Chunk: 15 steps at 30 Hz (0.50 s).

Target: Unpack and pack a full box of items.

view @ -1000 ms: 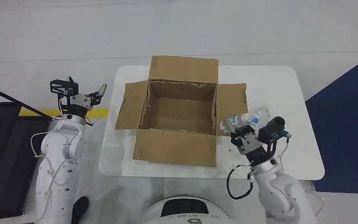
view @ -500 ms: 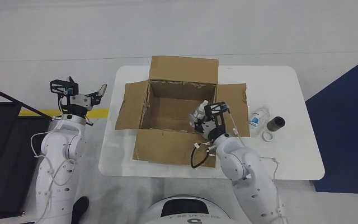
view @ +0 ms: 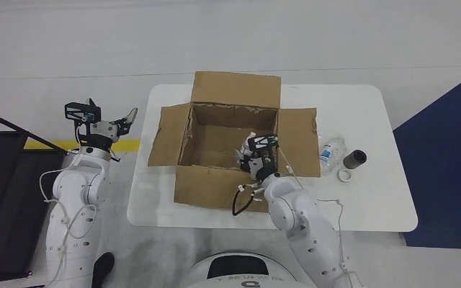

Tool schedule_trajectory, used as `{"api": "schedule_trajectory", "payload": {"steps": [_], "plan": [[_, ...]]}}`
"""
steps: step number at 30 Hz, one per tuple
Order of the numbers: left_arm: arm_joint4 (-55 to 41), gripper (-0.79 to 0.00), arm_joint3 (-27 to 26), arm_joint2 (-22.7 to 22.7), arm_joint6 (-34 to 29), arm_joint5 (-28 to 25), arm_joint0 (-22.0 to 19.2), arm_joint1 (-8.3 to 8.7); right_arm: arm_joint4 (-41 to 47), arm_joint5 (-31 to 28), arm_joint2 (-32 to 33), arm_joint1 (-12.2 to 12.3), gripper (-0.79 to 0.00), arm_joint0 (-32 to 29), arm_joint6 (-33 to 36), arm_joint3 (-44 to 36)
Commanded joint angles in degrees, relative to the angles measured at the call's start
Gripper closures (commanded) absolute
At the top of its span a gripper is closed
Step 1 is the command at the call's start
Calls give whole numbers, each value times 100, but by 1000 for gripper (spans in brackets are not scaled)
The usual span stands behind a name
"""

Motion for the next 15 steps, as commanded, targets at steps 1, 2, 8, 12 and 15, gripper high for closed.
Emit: {"api": "schedule_trajectory", "payload": {"steps": [1,2,8,12,15], "plan": [[0,-785,0,0,0,0,0,0,46,-77,62,21,-717,-134,-46,-186],[0,-785,0,0,0,0,0,0,66,-121,105,35,-760,-217,-71,-300],[0,-785,0,0,0,0,0,0,300,-669,452,148,-785,-1009,-331,-1426],[0,-785,0,0,0,0,0,0,597,-1286,911,246,-785,-1684,-717,-2217],[0,-785,0,0,0,0,0,0,1060,-1632,1546,305,-785,-2160,-1131,-2593]]}}
